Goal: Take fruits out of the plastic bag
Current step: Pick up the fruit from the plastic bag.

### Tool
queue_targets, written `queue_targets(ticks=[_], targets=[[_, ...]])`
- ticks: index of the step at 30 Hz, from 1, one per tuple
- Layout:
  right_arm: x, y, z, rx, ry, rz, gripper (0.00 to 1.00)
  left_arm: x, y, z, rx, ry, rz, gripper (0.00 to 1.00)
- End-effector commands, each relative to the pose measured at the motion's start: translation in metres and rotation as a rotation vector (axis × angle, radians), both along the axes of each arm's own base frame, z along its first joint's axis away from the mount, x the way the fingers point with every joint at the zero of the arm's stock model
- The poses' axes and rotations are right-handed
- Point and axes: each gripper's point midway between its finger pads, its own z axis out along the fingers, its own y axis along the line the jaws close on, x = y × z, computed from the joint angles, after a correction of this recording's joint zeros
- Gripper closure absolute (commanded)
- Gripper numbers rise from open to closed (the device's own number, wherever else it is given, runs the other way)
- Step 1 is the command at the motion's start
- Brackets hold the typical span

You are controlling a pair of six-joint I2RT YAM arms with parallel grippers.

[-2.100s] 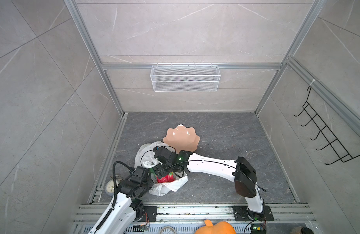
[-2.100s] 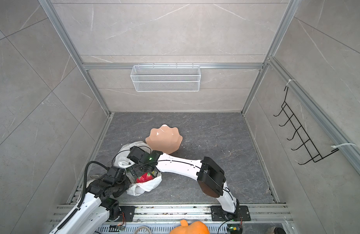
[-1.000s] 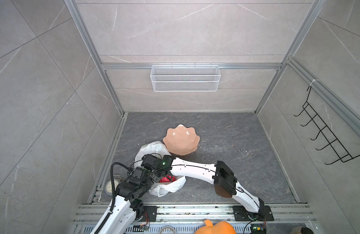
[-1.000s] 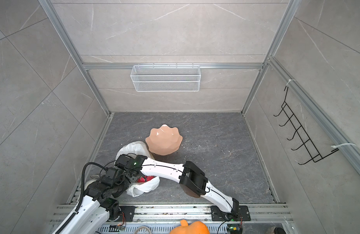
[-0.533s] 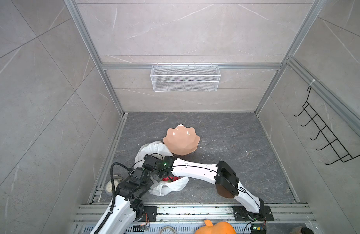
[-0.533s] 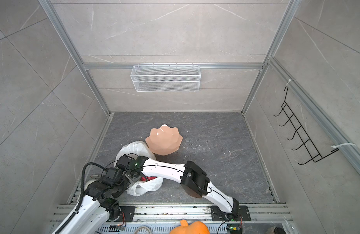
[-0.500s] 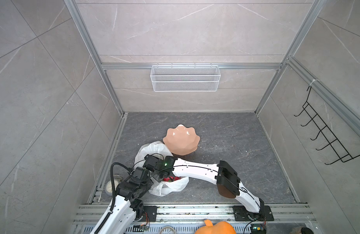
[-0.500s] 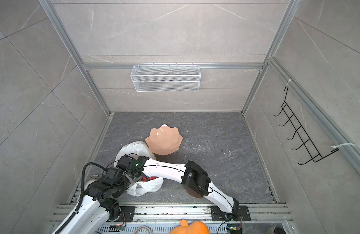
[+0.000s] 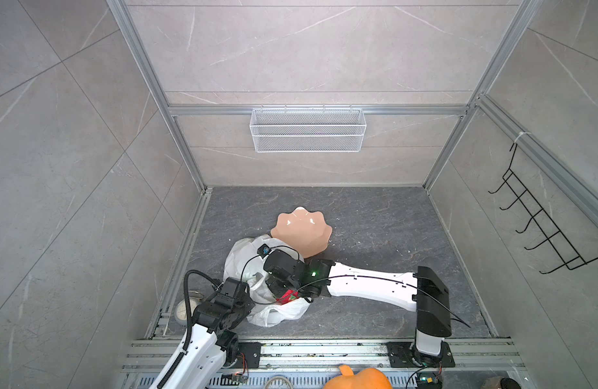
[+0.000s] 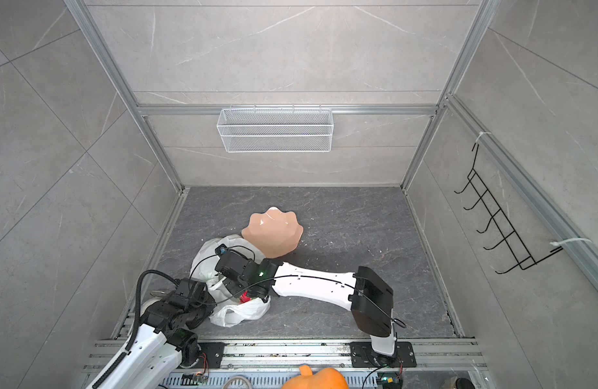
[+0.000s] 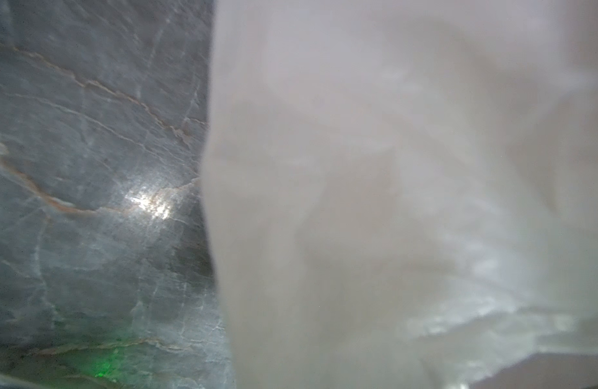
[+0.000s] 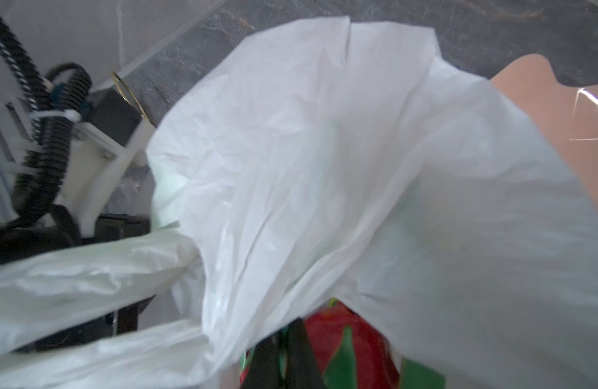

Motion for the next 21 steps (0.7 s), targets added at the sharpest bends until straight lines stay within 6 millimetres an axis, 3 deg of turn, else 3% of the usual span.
queue_targets(ticks=[1, 9, 11, 14, 17, 21], targets=[[-0.003, 0.008, 0.044, 0.155, -0.029, 0.024, 1.00, 0.008, -0.002, 0.011, -0.006, -0.031, 0.008, 0.95], [-0.022, -0.002, 0.045, 0.185, -0.013, 0.118, 1.00, 0.030, -0.011, 0.038, -0.002, -0.088, -0.057, 0.90], [-0.023, -0.006, 0.050, 0.196, -0.026, 0.129, 1.00, 0.034, -0.015, 0.047, 0.008, -0.081, -0.107, 0.81], [-0.022, -0.012, 0.063, 0.207, -0.058, 0.123, 1.00, 0.039, -0.017, 0.065, 0.028, -0.095, -0.156, 0.58], [-0.018, -0.019, 0.072, 0.202, -0.092, 0.106, 1.00, 0.044, -0.020, 0.091, 0.028, -0.146, -0.192, 0.46], [-0.018, -0.027, 0.086, 0.234, -0.118, 0.096, 1.00, 0.043, -0.009, 0.128, 0.108, -0.166, -0.222, 0.34]])
